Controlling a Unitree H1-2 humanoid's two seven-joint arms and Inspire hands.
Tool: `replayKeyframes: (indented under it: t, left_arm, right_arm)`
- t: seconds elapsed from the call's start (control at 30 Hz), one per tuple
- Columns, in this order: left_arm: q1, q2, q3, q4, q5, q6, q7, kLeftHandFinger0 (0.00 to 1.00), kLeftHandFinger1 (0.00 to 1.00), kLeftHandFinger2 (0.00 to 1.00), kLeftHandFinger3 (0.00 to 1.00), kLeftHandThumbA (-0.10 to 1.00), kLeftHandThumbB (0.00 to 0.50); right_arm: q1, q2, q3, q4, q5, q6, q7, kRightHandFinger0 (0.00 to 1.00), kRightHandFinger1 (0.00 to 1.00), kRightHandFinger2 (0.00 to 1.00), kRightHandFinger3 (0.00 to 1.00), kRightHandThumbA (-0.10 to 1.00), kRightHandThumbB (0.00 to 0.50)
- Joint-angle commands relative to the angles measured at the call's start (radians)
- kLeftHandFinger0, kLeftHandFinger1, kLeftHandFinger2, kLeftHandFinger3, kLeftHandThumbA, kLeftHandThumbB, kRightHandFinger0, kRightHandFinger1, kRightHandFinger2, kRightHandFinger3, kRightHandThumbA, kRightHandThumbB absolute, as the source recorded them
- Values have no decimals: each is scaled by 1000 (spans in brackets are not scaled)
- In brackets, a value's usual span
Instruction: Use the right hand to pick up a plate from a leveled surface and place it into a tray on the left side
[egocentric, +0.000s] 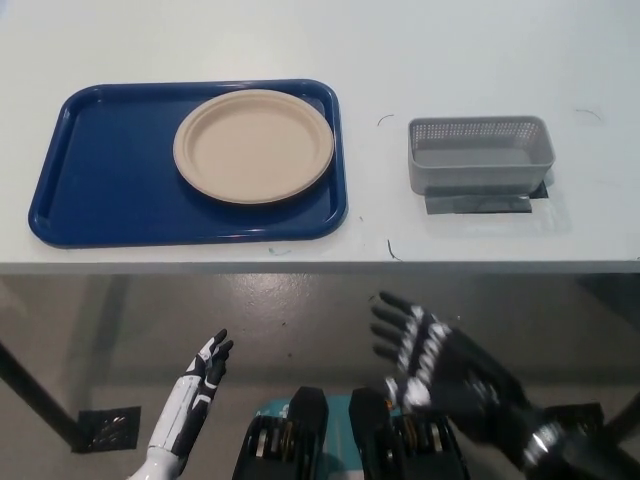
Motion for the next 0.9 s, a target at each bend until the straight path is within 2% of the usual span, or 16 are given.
replayKeyframes:
  t: [0.0, 0.03, 0.13, 0.2, 0.27, 0.33, 0.4, 0.43, 0.5, 0.63, 0.67, 0.73, 0.77, 0.87]
  left_arm:
    - [-24, 9, -9, 0, -10, -74, -9, 1000, 1000, 1000, 1000, 1000, 84]
    - [-20, 8, -9, 1, -11, -76, -8, 1000, 1000, 1000, 1000, 1000, 84]
    - [1, -2, -8, 4, -27, -94, -8, 1000, 1000, 1000, 1000, 1000, 85]
    - [10, -6, -8, 7, -28, -99, -6, 1000, 1000, 1000, 1000, 1000, 98]
    - [18, -9, -8, 8, -26, -106, -3, 1000, 1000, 1000, 1000, 1000, 96]
    - [37, -11, -8, -1, -29, -109, -3, 1000, 1000, 1000, 1000, 1000, 92]
    - [47, -11, -8, -7, -40, -107, -12, 1000, 1000, 1000, 1000, 1000, 93]
    - [51, -11, -9, -8, -41, -111, -12, 1000, 1000, 1000, 1000, 1000, 89]
    - [56, -11, -11, -7, -36, -121, -10, 1000, 1000, 1000, 1000, 1000, 95]
    - [68, -15, -12, -16, -23, -128, 0, 1000, 1000, 1000, 1000, 1000, 116]
    - [73, -18, -9, -14, -22, -141, 7, 1000, 1000, 1000, 1000, 1000, 107]
    - [83, -18, -4, -21, -31, -137, 8, 1000, 1000, 1000, 1000, 1000, 111]
    - [85, -17, -2, -16, -31, -152, 9, 1000, 1000, 1000, 1000, 1000, 94]
    - [90, -20, 0, -11, -25, -160, 16, 1000, 1000, 1000, 1000, 1000, 93]
  right_arm:
    - [307, -34, -197, -435, -216, -482, 210, 1000, 1000, 1000, 1000, 1000, 365]
    - [316, -29, -201, -421, -230, -492, 213, 1000, 1000, 1000, 1000, 1000, 366]
    - [365, 18, -226, -244, -378, -606, 179, 1000, 1000, 1000, 1000, 1000, 339]
    - [361, 36, -224, -156, -442, -609, 132, 1000, 1000, 1000, 1000, 1000, 390]
    - [344, 61, -219, -60, -501, -611, 89, 1000, 1000, 1000, 1000, 1000, 411]
    - [309, 65, -202, 96, -580, -667, 58, 1000, 1000, 1000, 1000, 1000, 381]
    - [274, 81, -198, 221, -577, -698, 49, 1000, 1000, 1000, 1000, 1000, 347]
    - [260, 89, -199, 266, -573, -705, 46, 1000, 1000, 1000, 1000, 1000, 346]
    - [221, 107, -202, 387, -548, -743, 61, 1000, 1000, 1000, 1000, 1000, 293]
    - [189, 124, -201, 516, -530, -789, 85, 1000, 1000, 1000, 1000, 1000, 298]
    - [174, 130, -196, 545, -541, -795, 81, 1000, 1000, 1000, 1000, 1000, 297]
    - [160, 138, -186, 576, -554, -802, 82, 1000, 1000, 1000, 1000, 1000, 263]
    - [155, 140, -181, 581, -563, -798, 80, 1000, 1000, 1000, 1000, 1000, 260]
    - [147, 143, -178, 602, -575, -805, 82, 1000, 1000, 1000, 1000, 1000, 248]
